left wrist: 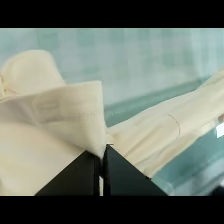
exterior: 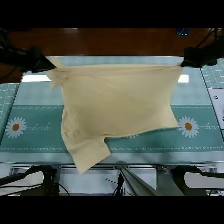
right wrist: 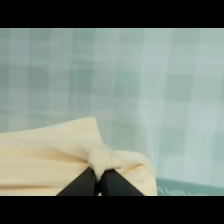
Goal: Fold the shirts.
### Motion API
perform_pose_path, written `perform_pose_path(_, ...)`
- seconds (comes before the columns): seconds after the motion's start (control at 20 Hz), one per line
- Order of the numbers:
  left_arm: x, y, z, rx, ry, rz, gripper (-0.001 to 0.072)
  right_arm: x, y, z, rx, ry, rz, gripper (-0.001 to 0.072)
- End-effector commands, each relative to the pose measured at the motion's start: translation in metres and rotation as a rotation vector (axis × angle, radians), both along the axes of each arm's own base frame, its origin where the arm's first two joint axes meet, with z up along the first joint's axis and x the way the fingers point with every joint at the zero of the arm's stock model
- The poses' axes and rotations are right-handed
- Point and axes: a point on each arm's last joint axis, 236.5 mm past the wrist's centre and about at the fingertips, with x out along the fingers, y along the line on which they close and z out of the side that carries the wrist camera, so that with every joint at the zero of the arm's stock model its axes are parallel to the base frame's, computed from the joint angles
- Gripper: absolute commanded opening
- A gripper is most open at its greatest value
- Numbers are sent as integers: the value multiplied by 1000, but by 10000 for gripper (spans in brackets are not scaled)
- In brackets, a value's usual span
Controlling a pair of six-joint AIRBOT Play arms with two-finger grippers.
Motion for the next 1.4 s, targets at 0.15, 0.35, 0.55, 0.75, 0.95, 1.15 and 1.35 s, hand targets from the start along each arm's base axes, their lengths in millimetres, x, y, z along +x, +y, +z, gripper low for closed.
perform_pose_path(0.15, 81, -18, -71, -161, 10, 133, 24, 62, -4, -41, 35, -85, -108, 23)
perform_pose_path(0.35, 53, -21, -97, -186, 170, 62, 352, 53, -5, -40, 26, -54, -87, 145)
perform_pose_path(0.55, 17, 79, -70, -30, 302, 127, 407, 14, -57, 14, -182, -63, 4, 429)
perform_pose_path(0.75, -47, 161, -56, 183, 401, 286, 408, -64, -132, 34, -304, 105, -131, 428)
perform_pose_path(0.95, -125, 137, -109, 174, 535, 252, 408, -119, -156, -5, -172, 229, -240, 429)
perform_pose_path(1.15, -183, 56, -168, -99, 619, 141, 409, -150, -129, -62, 22, 261, -229, 536)
perform_pose_path(1.35, -210, 35, -216, -157, 674, 198, 409, -173, -113, -99, 71, 322, -212, 534)
